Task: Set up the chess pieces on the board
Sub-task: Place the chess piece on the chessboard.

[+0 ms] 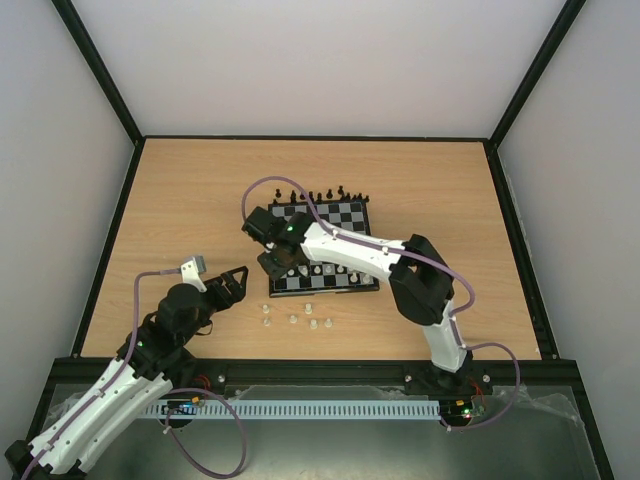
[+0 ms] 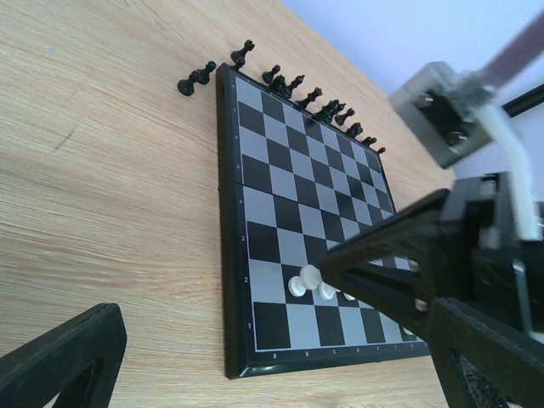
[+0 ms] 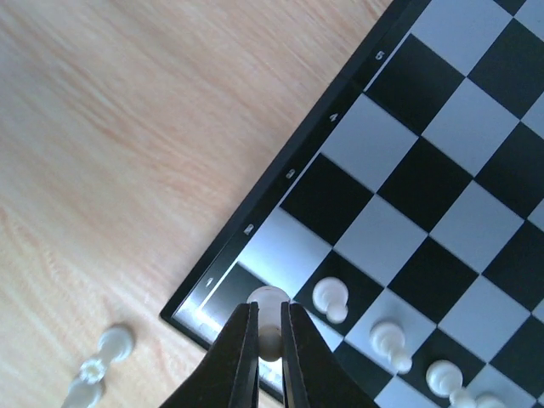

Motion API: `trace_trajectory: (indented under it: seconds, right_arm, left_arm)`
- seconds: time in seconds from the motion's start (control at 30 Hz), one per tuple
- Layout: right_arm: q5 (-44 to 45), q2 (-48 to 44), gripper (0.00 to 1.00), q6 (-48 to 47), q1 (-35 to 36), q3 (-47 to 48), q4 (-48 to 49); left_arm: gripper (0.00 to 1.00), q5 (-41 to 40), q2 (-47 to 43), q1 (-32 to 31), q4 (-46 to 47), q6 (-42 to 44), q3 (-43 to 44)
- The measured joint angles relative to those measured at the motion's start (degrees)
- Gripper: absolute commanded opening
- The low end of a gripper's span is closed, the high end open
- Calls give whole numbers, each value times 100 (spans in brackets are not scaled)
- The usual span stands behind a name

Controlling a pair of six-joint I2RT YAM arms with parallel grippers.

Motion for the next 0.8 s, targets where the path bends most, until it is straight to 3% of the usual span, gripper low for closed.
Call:
trace_trajectory:
  seconds: [0.27,0.8]
  right_arm:
    - [-98,660,8,-44,-210,374,-52]
    - [-170,758,9,-109,-225,376,-98]
  left_arm:
    - [99,0,-2,0,0,2,0]
    - [100,-7,-2,0,7,0,0]
